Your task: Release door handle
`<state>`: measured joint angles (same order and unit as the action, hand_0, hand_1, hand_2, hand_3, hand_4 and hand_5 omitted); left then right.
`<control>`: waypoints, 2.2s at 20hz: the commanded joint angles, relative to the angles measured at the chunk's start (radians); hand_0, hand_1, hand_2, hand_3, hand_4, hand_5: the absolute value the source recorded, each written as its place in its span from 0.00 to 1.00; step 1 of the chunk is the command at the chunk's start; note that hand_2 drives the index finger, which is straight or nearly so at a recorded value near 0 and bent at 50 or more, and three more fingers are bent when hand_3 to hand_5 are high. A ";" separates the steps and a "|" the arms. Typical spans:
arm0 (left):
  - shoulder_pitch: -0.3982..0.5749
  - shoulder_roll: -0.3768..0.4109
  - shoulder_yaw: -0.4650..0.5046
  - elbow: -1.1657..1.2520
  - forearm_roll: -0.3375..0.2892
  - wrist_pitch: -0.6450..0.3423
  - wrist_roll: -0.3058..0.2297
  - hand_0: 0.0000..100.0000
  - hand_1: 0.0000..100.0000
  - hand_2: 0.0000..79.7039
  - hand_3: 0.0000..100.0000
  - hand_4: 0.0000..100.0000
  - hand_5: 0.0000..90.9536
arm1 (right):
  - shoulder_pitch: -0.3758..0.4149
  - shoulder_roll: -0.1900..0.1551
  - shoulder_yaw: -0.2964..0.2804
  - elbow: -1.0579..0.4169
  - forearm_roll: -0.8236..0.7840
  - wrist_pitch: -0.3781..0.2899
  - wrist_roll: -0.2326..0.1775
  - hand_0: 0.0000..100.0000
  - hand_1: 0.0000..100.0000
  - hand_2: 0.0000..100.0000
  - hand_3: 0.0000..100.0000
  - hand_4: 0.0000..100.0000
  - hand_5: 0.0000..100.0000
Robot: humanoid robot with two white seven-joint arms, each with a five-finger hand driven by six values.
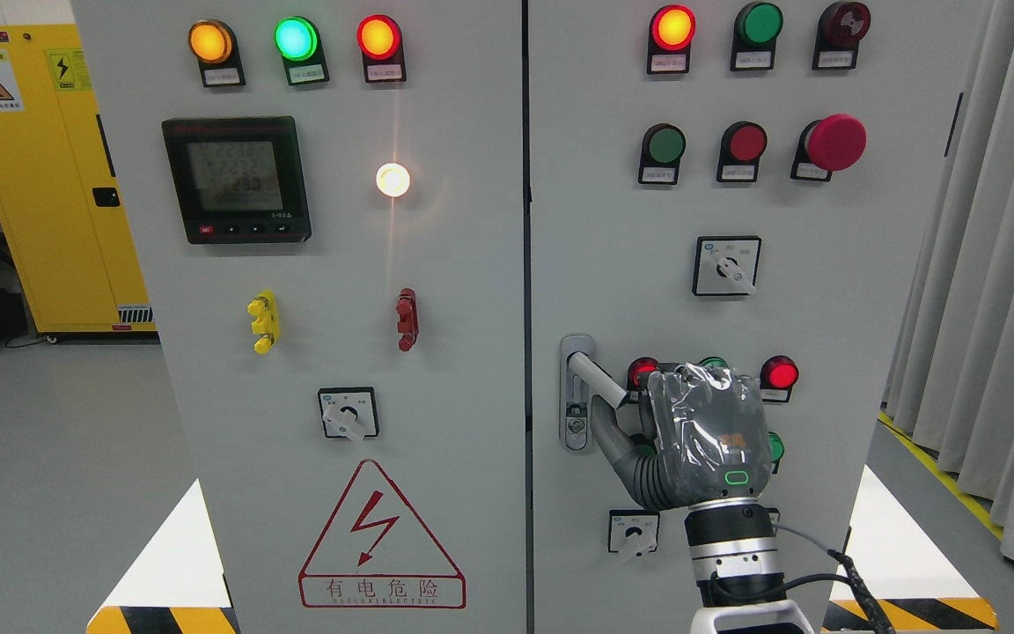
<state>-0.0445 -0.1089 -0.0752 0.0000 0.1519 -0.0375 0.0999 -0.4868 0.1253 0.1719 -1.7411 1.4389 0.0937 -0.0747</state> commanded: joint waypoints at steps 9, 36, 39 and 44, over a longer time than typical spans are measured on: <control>0.000 0.000 0.000 -0.012 0.000 -0.001 0.000 0.12 0.56 0.00 0.00 0.00 0.00 | -0.003 -0.003 -0.002 -0.006 0.000 -0.002 0.000 0.54 0.42 1.00 1.00 1.00 1.00; 0.000 0.000 0.000 -0.012 0.000 -0.001 0.000 0.12 0.56 0.00 0.00 0.00 0.00 | -0.010 -0.004 -0.017 -0.014 0.000 -0.005 0.006 0.53 0.42 1.00 1.00 1.00 1.00; 0.000 0.000 0.000 -0.012 0.000 -0.001 0.000 0.12 0.56 0.00 0.00 0.00 0.00 | -0.010 -0.004 -0.017 -0.014 0.000 -0.005 0.006 0.53 0.42 1.00 1.00 1.00 1.00; 0.000 0.000 0.000 -0.012 -0.002 -0.001 0.000 0.12 0.56 0.00 0.00 0.00 0.00 | -0.012 -0.004 -0.017 -0.015 0.000 -0.005 0.004 0.52 0.42 1.00 1.00 1.00 1.00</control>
<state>-0.0445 -0.1089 -0.0752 0.0000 0.1518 -0.0380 0.0999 -0.4969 0.1219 0.1560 -1.7547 1.4389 0.0892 -0.0689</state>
